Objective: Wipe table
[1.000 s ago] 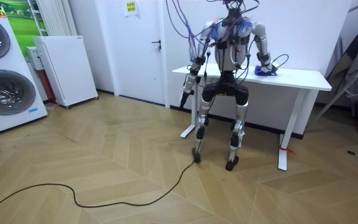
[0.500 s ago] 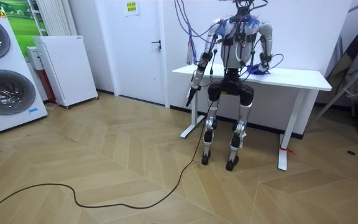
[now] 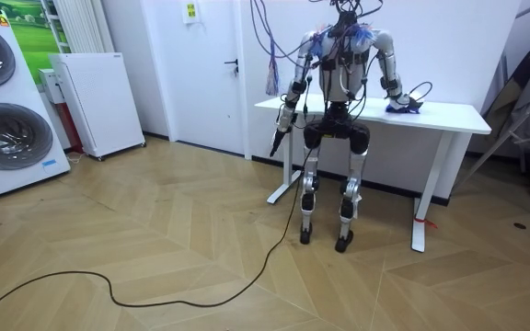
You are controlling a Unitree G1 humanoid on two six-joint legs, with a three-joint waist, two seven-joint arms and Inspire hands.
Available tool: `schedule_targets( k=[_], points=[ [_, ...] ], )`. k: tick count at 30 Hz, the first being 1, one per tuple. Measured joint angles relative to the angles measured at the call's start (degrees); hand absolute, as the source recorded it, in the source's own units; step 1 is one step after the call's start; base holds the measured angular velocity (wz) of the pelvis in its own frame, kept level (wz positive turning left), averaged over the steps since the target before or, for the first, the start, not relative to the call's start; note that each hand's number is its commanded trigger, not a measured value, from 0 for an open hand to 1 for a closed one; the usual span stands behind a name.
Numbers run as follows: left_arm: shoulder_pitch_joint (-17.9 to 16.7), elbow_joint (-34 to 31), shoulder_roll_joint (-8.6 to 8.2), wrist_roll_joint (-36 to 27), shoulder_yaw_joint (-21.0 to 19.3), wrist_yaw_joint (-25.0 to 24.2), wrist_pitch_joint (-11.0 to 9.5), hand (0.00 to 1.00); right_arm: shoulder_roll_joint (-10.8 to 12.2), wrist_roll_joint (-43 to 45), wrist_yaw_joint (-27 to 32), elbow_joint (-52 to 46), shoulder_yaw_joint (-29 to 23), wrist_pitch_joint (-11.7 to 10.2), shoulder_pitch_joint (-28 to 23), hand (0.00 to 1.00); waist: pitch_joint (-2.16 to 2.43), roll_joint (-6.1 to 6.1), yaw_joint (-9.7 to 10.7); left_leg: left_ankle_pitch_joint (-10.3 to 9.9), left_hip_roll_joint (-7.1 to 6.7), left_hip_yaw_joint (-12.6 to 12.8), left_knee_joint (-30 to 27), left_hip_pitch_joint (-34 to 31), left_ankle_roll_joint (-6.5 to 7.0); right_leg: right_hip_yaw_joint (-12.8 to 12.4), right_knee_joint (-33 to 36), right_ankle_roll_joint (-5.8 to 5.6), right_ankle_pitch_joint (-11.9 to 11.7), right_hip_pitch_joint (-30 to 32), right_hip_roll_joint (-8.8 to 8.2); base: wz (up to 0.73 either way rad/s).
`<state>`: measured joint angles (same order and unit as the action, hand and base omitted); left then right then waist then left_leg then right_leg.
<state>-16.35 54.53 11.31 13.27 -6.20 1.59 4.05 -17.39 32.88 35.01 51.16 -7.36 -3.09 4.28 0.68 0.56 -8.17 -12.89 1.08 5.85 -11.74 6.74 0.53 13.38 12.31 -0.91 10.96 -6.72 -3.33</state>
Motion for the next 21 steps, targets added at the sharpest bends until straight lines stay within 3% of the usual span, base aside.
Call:
schedule_targets(
  k=[2,3,4,6,7,9,10,12,15,17,18,19,21],
  points=[
    [0.9,1.5,-0.02,0.0,1.5,-0.2,0.3,0.00,1.4,1.4,-3.0,-2.5,5.1,3.8,3.3,1.00,-0.15,0.25,-1.6,0.0,0.09,-0.1,-0.1,-0.7,0.03,-0.3,0.5,0.53,-1.0,1.6,0.44,-0.66],
    [1.2,1.6,-0.02,0.0,2.0,-0.3,0.4,0.00,1.8,1.4,-4.0,-4.1,7.1,4.6,3.8,1.00,-0.14,0.23,-2.3,0.0,0.14,0.0,-0.1,-1.1,0.02,-0.8,0.5,0.73,-1.3,2.2,0.66,-0.63],
    [2.1,2.1,-0.02,0.0,3.1,-0.7,0.5,0.00,2.6,2.5,-6.2,-8.1,11.8,6.3,4.7,1.00,-0.36,0.11,-3.6,0.1,0.22,-0.1,-0.1,-1.7,-0.01,-1.0,0.4,1.05,-1.8,3.3,1.02,-0.50],
    [3.4,3.7,0.11,-0.1,4.8,-1.3,0.7,0.00,4.7,6.4,-9.2,-10.4,18.7,6.5,8.4,1.00,-1.50,-0.30,-4.0,0.5,0.32,-0.6,-0.1,-2.2,-0.24,-0.9,0.4,1.49,-2.2,3.9,1.43,-0.21],
    [4.7,4.6,0.07,-0.1,6.1,-1.8,0.7,0.00,6.5,8.4,-11.4,-11.5,22.3,6.4,10.5,1.00,-1.81,-0.59,-5.1,0.7,0.36,-1.2,-0.1,-2.9,-0.42,-0.8,0.3,1.66,-2.2,4.6,1.62,0.17],
    [5.5,4.6,-0.32,0.3,7.2,-2.9,0.8,0.00,8.2,11.0,-13.9,-11.1,25.2,4.9,13.3,1.00,-1.83,-0.96,-5.8,1.1,0.32,-2.0,-0.1,-3.7,-0.44,-0.4,0.1,1.74,-2.2,5.3,1.68,0.26],
    [5.5,4.0,-0.59,0.2,7.2,-3.3,0.9,0.00,8.5,11.6,-14.4,-10.9,26.4,4.2,14.0,1.00,-1.58,-1.36,-6.8,1.3,0.24,-2.3,-0.1,-3.7,-0.38,0.0,-0.2,1.70,-2.1,5.6,1.58,0.30],
    [3.4,2.5,-0.59,0.1,7.1,-3.3,1.1,0.00,8.5,11.6,-14.1,-11.4,26.4,3.1,13.5,1.00,-1.57,-1.34,-6.9,1.3,0.06,-3.1,-0.1,-4.1,-0.34,1.0,-0.8,1.63,-2.1,5.1,1.37,0.29],
    [0.0,1.6,-0.46,-0.1,6.5,-3.2,2.1,0.00,8.0,10.9,-9.3,-11.0,25.5,-0.4,8.0,1.00,-1.52,-1.03,-4.4,1.3,-0.27,-3.5,0.2,-2.8,-0.32,1.1,-1.5,1.26,-1.9,3.0,1.08,0.35],
    [-0.7,1.7,-0.65,1.4,4.1,-3.2,2.1,0.00,7.6,10.1,-3.4,-10.1,20.4,-5.5,1.6,1.00,-1.20,-1.25,-2.2,1.4,-1.19,-2.8,0.5,-1.5,-0.28,0.9,-2.9,-0.04,-1.1,0.5,0.19,0.51],
    [-0.8,1.7,-0.61,1.6,3.4,-3.1,2.1,0.00,7.2,9.8,-1.6,-10.1,18.9,-6.4,-0.3,1.00,-1.17,-1.31,-1.5,1.5,-1.44,-2.2,0.7,-1.2,-0.10,0.8,-3.0,-0.36,-0.9,0.0,-0.16,0.52],
    [-1.2,1.9,-0.69,2.9,1.1,-2.5,2.1,0.00,6.1,9.2,2.2,-10.1,15.8,-8.0,-4.2,1.00,-0.88,-1.40,-0.7,1.6,-1.87,-0.9,1.1,-0.7,0.16,0.9,-3.2,-0.96,-0.5,-0.8,-0.65,0.29],
    [-1.4,1.8,-0.73,5.3,-2.7,-1.4,2.1,0.00,5.0,8.3,6.7,-10.0,10.9,-8.9,-9.5,1.00,-0.34,-1.68,0.0,1.6,-2.10,-0.8,1.4,0.2,0.26,0.8,-3.7,-1.32,-0.3,-1.8,-1.21,0.03]
  ],
)
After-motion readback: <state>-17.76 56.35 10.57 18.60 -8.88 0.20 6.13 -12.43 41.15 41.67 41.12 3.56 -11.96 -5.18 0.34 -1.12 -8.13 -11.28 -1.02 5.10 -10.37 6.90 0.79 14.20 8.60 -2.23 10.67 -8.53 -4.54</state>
